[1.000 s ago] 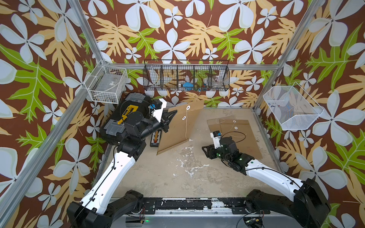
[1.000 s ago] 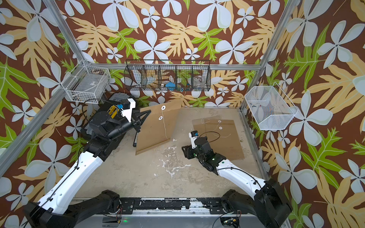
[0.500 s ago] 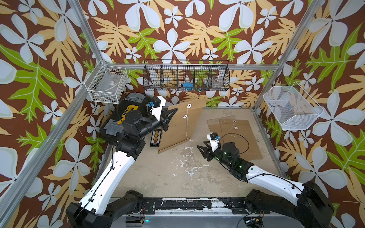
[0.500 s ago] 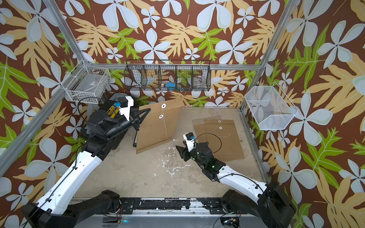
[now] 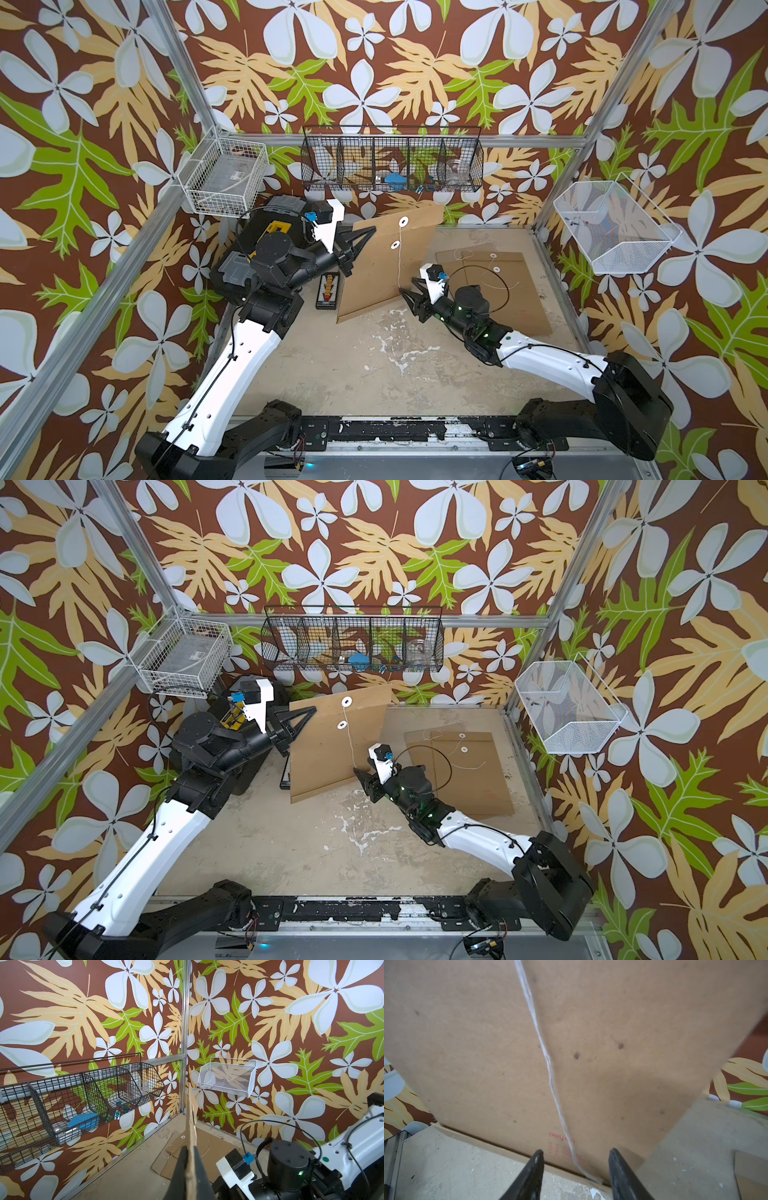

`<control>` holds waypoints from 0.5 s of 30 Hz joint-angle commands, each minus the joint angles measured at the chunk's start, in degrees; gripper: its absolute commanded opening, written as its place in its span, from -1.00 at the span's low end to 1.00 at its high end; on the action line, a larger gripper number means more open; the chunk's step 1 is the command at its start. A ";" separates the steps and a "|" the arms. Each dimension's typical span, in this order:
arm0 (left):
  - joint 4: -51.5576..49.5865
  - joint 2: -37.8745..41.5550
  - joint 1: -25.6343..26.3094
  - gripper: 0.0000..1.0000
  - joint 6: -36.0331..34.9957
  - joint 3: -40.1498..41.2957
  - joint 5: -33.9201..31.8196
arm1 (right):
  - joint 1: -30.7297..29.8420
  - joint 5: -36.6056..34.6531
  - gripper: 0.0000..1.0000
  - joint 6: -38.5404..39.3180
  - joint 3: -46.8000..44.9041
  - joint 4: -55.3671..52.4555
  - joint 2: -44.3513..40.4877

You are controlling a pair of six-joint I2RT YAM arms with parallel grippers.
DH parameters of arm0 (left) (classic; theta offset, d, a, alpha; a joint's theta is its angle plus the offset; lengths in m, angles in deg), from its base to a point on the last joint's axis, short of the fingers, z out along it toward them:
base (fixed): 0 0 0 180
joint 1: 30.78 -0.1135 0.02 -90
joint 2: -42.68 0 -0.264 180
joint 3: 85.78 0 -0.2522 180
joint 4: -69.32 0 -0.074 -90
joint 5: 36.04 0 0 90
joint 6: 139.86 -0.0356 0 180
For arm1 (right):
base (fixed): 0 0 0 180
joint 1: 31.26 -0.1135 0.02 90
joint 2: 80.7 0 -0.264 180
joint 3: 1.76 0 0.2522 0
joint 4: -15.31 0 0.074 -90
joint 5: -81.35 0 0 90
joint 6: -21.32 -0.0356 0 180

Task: Close the mouth of the file bag
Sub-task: Close the file bag.

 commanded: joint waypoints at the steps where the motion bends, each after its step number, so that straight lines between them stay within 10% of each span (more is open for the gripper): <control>1: 3.43 0.37 0.16 -1.00 1.67 -0.74 1.67 | -0.12 1.60 0.01 0.01 1.84 3.76 1.93; 9: 3.46 0.59 0.16 -1.00 2.52 -0.81 2.31 | -0.16 2.36 -0.18 -2.74 3.86 6.57 5.16; 15: 3.08 0.73 0.18 -1.00 2.96 -0.41 -0.08 | -0.71 2.55 -0.69 -4.58 3.07 7.41 4.06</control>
